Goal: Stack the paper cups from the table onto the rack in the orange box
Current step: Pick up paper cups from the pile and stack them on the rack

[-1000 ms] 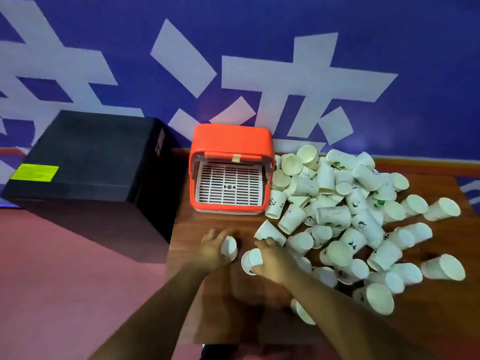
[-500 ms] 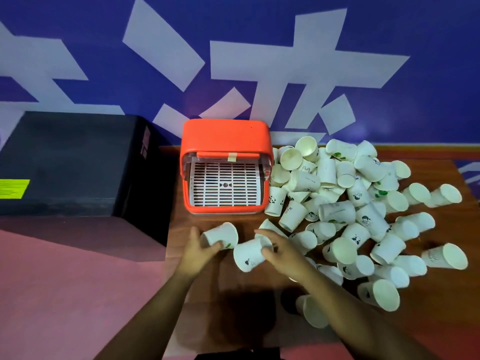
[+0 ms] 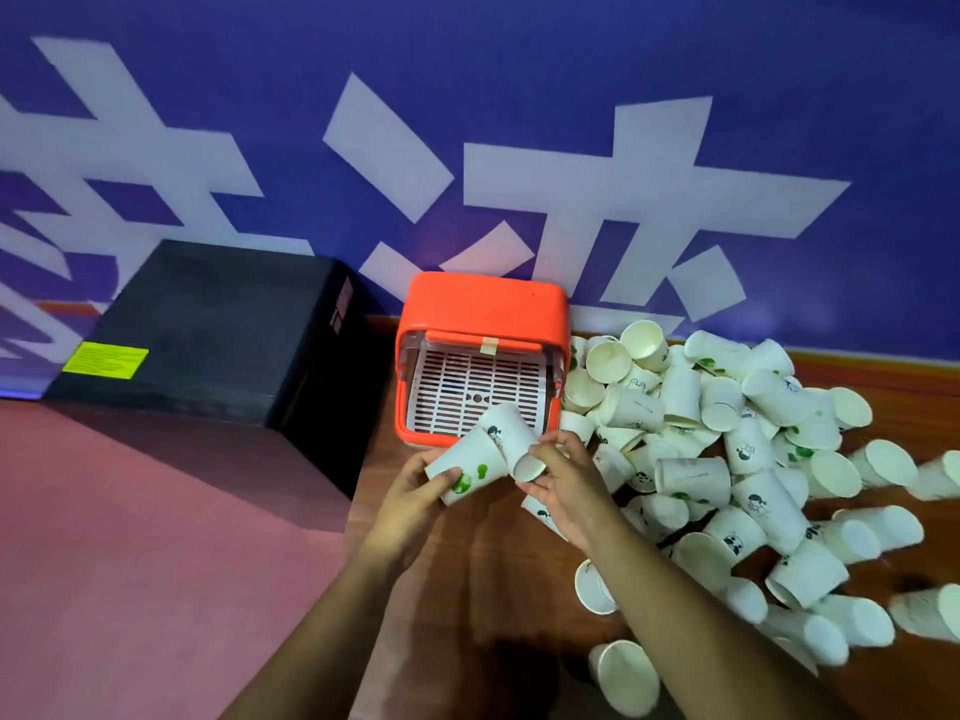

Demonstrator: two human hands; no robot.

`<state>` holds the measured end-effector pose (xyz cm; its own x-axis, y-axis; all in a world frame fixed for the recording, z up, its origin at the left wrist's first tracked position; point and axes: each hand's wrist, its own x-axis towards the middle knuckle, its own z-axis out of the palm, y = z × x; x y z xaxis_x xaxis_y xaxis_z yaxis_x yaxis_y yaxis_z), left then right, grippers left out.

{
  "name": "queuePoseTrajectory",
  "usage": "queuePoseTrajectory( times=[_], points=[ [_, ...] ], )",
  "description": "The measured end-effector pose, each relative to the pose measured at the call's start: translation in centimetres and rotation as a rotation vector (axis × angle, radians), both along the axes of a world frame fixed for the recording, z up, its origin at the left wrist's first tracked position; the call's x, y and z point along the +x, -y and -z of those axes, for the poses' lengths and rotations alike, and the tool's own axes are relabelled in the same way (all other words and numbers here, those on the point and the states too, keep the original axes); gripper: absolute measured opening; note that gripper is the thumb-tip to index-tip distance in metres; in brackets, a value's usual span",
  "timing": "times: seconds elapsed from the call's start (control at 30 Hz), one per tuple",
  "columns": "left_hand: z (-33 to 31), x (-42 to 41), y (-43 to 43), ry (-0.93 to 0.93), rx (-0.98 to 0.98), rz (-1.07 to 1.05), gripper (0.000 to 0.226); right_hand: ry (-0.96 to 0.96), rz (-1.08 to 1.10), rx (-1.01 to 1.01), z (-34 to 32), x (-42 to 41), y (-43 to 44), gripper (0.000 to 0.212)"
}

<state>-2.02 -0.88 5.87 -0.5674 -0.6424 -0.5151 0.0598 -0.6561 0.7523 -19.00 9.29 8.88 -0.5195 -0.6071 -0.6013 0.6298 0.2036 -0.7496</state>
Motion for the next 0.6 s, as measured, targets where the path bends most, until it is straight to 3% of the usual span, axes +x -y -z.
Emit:
queuePoseTrajectory(
  times=[0.07, 0.13, 0.27, 0.37, 0.5, 0.6],
  points=[
    [0.6, 0.4, 0.1, 0.062, -0.039, 0.064, 0.017, -0.026, -0.068, 0.017, 0.0, -0.3, -0.2, 0.023],
    [0.7, 0.8, 0.2, 0.100, -0.009, 0.091, 0.013, -0.023, -0.180, 0.034, -0.2, -0.7, -0.6, 0.047],
    [0.9, 1.2, 0.5, 0.031, 0.123, 0.043, 0.002, -0.044, -0.345, 0.069, -0.5, -1.5, -1.0, 0.072],
    [1.9, 1.6, 1.4, -0.063, 0.183, -0.083, 0.038, -0.073, -0.397, 0.101, -0.5, -2.1, -1.2, 0.080],
    [1.7, 1.4, 1.4, -0.042, 0.083, -0.016, 0.040, -0.088, -0.554, 0.114, 0.3, -1.0, -1.1, 0.090],
    [1.6, 1.3, 1.6, -0.105, 0.030, 0.085, 0.055, -0.118, -0.567, 0.115, 0.6, 0.2, 0.2, 0.083]
  ],
)
